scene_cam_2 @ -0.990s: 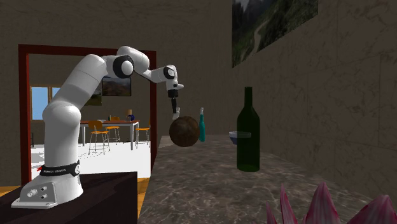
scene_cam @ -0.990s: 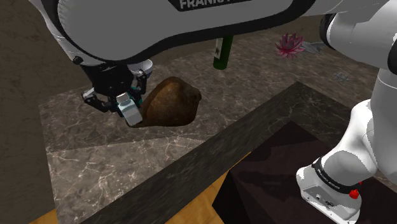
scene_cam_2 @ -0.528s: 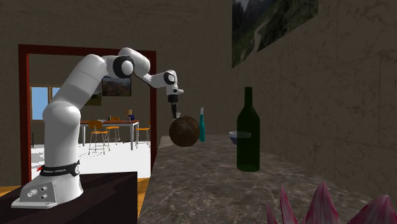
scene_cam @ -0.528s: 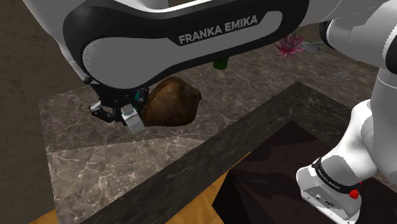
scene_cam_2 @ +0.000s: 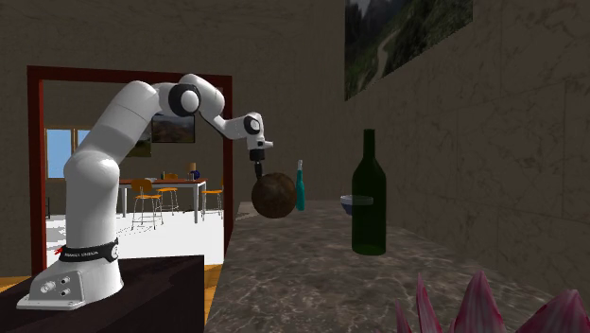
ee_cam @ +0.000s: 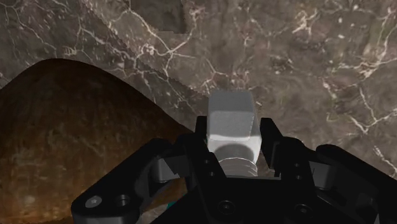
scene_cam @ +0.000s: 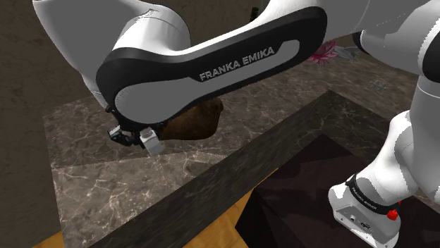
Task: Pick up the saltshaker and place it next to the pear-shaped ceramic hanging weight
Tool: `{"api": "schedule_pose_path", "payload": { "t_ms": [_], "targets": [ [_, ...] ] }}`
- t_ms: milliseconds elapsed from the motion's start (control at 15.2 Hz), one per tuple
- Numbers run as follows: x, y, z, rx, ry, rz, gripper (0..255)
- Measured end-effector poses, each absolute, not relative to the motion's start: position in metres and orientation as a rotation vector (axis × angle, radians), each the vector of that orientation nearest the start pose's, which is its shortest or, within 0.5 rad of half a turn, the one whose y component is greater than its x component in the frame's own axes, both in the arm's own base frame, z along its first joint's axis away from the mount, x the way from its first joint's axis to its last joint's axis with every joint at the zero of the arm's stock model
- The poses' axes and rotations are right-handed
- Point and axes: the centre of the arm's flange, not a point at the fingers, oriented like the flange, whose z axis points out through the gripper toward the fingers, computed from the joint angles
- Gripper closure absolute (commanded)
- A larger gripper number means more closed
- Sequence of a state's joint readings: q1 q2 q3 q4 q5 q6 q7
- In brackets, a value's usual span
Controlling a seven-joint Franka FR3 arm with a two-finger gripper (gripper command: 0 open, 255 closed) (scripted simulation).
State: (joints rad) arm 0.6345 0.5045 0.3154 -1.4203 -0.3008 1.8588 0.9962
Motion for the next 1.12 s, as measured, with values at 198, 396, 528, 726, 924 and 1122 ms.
{"api": "schedule_pose_path", "payload": {
  "t_ms": [198,396,528,726,924,1122],
  "targets": [
    [0.453,0.529,0.399,-3.247,-0.019,-0.145,255],
    [0.454,0.529,0.384,-3.247,-0.019,-0.146,255],
    [0.453,0.529,0.373,-3.247,-0.019,-0.145,255],
    [0.453,0.529,0.357,-3.247,-0.019,-0.145,255],
    [0.453,0.529,0.350,-3.247,-0.019,-0.145,255],
    [0.453,0.529,0.350,-3.247,-0.019,-0.146,255]
  ]
}}
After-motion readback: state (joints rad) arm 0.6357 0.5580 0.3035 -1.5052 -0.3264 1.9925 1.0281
